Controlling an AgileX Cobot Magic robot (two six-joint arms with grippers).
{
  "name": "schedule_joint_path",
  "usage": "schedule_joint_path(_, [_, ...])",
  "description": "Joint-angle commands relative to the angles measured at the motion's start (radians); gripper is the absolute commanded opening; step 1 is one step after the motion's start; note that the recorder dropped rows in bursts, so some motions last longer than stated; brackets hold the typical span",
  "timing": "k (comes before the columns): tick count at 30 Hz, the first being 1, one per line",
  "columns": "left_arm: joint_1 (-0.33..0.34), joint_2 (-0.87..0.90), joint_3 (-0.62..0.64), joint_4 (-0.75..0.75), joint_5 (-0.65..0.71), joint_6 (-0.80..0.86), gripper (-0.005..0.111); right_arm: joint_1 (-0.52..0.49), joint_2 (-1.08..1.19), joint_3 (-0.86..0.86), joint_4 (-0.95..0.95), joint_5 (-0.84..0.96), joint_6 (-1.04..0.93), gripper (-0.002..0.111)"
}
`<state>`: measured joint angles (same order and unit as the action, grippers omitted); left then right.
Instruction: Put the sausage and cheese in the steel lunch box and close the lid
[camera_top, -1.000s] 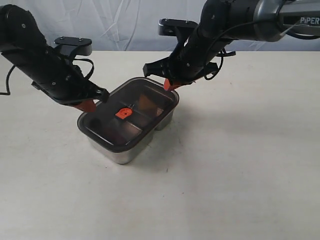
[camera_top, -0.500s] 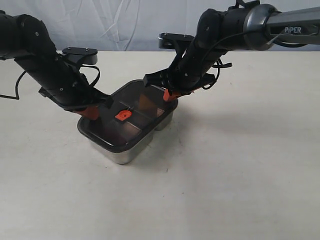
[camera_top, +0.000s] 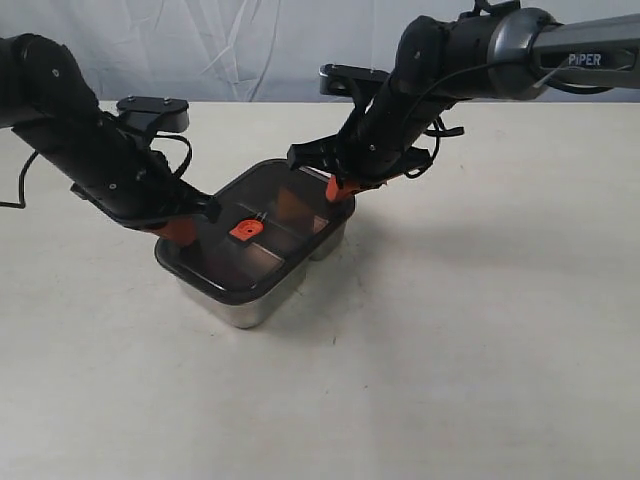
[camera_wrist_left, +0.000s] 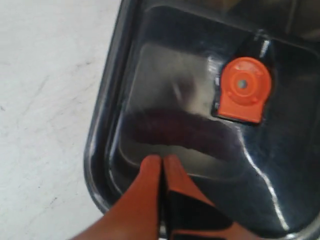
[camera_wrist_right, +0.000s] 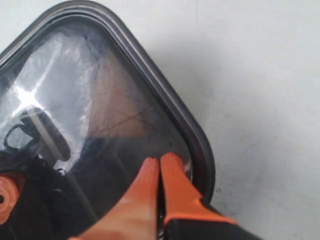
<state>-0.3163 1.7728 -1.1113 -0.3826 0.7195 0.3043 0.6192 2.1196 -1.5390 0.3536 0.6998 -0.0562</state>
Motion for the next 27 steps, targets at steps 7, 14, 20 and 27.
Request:
schedule_joint_path(7, [-0.005,-0.136,0.004,-0.112,0.070,0.071,0.000,-0.001,-0.086,0.018,-0.038,0.001,-0.004,-0.001])
schedule_joint_path(14, [-0.039,-0.185,0.053,-0.166,0.070,0.135,0.000,-0.001,-0.216,0.018,-0.073,0.062,-0.004,-0.001])
schedule_joint_path(20, [-0.041,-0.403,0.198,-0.178,-0.141,0.142,0.000,-0.001,-0.430,0.158,-0.126,0.081,-0.004,-0.001])
schedule_joint_path(27, [-0.041,-0.769,0.332,-0.195,-0.294,0.139,0.000,-0.001,-0.810,0.483,-0.115,0.068,-0.031,-0.001])
